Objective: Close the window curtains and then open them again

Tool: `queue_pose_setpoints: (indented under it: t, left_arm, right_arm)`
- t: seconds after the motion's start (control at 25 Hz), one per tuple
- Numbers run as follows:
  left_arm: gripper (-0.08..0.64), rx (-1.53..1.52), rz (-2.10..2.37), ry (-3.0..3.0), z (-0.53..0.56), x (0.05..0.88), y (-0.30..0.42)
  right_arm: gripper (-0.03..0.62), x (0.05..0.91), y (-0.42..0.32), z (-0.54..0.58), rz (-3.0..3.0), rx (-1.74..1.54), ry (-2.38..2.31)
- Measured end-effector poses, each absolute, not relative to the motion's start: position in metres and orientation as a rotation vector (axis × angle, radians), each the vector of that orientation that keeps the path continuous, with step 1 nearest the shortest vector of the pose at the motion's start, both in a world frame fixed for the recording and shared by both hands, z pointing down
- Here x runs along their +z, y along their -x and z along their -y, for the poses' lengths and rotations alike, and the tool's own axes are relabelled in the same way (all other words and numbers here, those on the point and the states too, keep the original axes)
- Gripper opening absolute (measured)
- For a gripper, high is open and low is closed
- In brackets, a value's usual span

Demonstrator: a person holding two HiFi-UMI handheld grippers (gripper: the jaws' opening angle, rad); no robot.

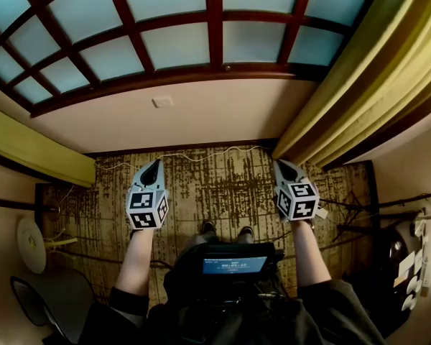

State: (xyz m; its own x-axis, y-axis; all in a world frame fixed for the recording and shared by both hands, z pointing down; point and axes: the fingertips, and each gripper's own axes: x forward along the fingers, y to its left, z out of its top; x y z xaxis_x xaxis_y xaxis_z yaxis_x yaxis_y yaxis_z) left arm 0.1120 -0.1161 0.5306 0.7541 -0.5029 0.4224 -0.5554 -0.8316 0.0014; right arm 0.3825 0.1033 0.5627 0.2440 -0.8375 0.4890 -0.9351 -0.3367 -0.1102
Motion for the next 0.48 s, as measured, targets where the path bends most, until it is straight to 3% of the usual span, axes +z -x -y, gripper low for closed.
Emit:
queue_pose_setpoints:
  t: [0.48]
  left_arm:
    - [0.000,0.611,0.879,-2.827,0.110,0.523,-0.101]
  right_arm:
    - [0.012,0.558,-0.379,-0.102,1.692,0.699,-2.301]
